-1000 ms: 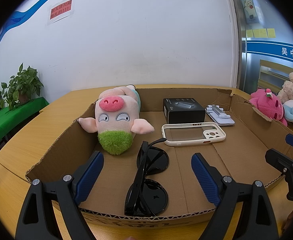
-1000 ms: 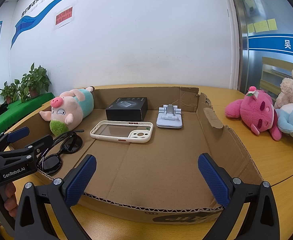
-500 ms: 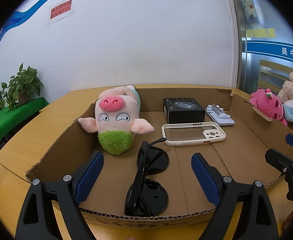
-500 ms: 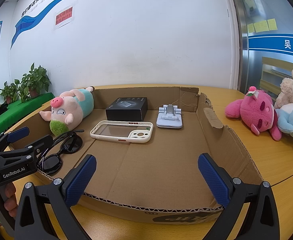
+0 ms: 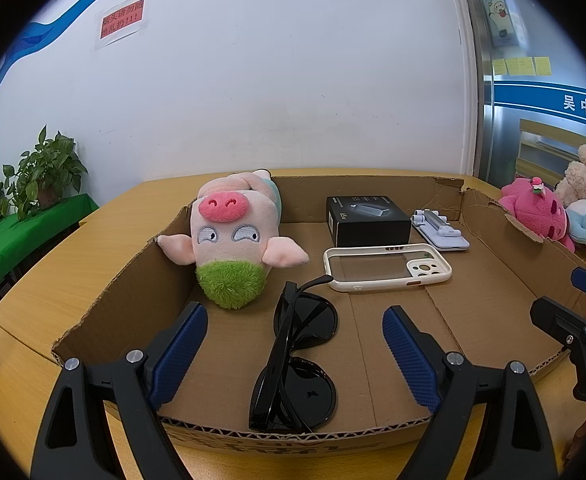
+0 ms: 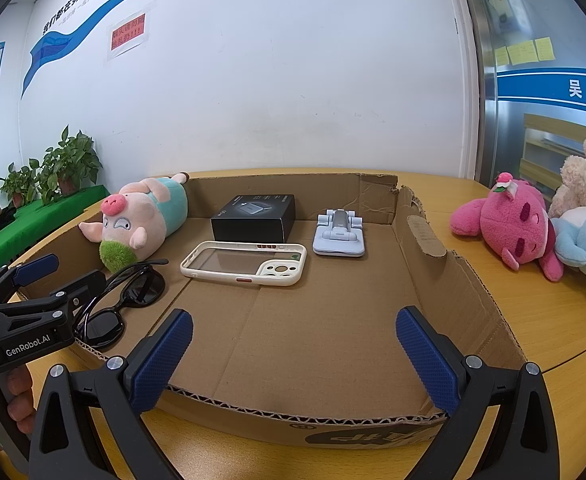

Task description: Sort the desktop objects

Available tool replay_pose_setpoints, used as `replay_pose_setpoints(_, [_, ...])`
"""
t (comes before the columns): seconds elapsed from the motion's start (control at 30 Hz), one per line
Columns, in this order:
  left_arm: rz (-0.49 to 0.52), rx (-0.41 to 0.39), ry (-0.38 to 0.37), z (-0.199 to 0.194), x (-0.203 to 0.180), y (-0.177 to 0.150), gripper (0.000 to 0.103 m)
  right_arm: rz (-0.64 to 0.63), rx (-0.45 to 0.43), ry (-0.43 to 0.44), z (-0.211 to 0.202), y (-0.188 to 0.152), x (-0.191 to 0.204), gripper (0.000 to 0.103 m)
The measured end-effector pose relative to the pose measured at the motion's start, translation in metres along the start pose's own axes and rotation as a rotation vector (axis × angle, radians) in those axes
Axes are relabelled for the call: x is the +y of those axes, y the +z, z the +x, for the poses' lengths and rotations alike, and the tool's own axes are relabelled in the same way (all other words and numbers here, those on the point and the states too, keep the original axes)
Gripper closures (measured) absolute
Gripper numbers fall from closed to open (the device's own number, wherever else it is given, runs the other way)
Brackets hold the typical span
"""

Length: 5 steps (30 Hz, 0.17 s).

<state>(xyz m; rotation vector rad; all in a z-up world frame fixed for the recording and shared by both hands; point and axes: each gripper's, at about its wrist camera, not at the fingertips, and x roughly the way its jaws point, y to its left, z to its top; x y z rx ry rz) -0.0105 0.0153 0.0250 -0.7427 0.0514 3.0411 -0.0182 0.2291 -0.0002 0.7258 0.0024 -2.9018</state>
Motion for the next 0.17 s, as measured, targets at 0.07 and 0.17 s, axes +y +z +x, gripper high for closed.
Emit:
replay_pose_setpoints(0.07, [0.0,0.0,0.0,0.0001,-0.0001,0.0001,0.014,0.0,0.0,0.0,-0.0001,-0.0002,0.0002,0.0])
replay_pose_setpoints(0.17, [0.0,0.001,0.0,0.0004,-0.0001,0.0003,0.014,0.0,0.0,-0.001,-0.0001,-0.0002,0.0003,0.0])
